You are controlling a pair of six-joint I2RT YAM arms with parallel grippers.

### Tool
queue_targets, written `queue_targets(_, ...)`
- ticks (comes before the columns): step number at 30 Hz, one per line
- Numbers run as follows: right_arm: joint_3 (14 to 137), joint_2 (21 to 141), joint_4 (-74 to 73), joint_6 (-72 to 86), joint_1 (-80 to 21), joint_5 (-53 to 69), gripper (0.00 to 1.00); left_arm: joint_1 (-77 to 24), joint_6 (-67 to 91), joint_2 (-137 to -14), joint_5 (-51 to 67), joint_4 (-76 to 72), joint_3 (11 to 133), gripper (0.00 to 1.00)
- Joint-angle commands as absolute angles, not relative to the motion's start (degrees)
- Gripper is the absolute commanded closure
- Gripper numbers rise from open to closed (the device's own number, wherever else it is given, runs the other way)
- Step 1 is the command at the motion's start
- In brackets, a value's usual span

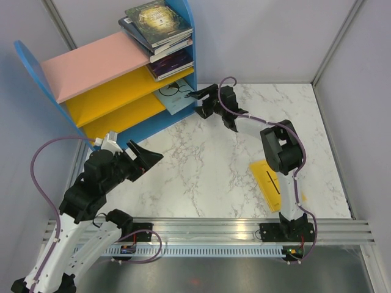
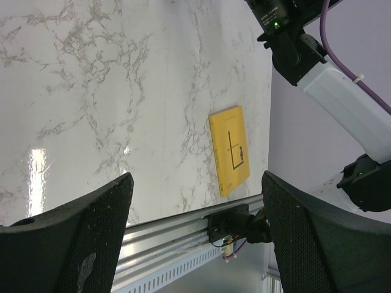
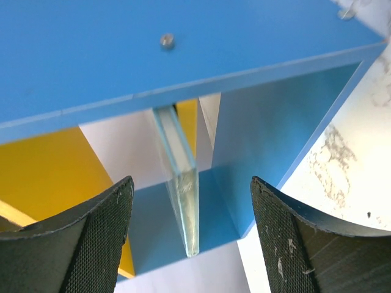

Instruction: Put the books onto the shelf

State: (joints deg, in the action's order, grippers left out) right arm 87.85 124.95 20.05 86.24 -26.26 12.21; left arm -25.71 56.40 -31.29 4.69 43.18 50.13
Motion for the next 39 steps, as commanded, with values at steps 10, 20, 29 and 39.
queue_targets(10,90.9,124.7,21.4,86.9,-29.5,14.2,0.66,-25.4,55.5,-28.3,3.3,43.0,49.3,0.12)
queue_targets(20,95.5,128.3,20.3,88.6,-30.7,11.9,0.89,-25.4,54.8,-23.9,0.1,48.3,50.7,0.12)
queue_targets(29,101.9,132.3,18.0,90.6,-31.5,8.0,0.96,-25.4,54.0,-22.2,-1.3,52.9,53.3,0.12)
queue_targets(39,98.2,128.2,18.7,88.1,-30.9,8.4,0.43,-25.4,53.4,-22.7,-0.3,54.3,54.3,0.11)
